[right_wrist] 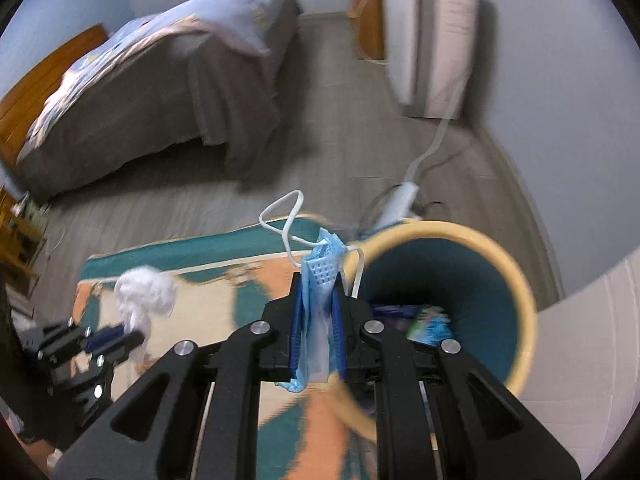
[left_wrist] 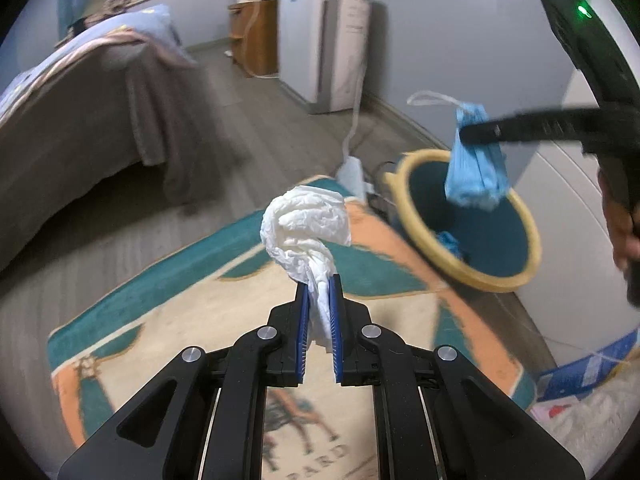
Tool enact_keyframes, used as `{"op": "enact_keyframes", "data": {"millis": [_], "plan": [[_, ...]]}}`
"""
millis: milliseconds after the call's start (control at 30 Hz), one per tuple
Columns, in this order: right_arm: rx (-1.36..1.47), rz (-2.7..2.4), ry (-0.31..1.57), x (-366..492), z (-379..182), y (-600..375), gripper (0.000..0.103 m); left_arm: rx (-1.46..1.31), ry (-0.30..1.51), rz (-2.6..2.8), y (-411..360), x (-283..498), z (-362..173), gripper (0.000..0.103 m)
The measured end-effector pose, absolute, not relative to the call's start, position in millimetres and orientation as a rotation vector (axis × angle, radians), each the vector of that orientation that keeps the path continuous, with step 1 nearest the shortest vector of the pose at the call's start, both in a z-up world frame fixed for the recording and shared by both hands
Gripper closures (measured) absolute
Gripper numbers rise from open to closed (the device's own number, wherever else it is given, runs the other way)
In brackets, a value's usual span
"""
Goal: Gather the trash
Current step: 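Carry the mask and white cloth over the bin with both grippers, then open both grippers to drop the mask and cloth into the bin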
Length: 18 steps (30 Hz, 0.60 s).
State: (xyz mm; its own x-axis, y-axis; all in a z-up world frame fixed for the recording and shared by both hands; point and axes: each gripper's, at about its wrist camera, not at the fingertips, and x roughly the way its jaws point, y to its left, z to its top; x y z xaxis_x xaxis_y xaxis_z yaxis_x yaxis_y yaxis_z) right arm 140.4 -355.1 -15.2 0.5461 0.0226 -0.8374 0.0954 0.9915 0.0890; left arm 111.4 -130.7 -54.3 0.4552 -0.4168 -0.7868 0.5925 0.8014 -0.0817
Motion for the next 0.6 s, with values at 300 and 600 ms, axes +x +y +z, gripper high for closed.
{"op": "enact_keyframes", "data": {"millis": [300,600], "plan": [[0.239,-0.238,1.014,122,-41,-454,0.09,0.272,0.88,-0.776,-213,84,-55,0.092],[0.325,-0.34,1.109,111,-85,-497,0.09,0.334,0.948,-0.853,-291,71,-85,0.092]]}}
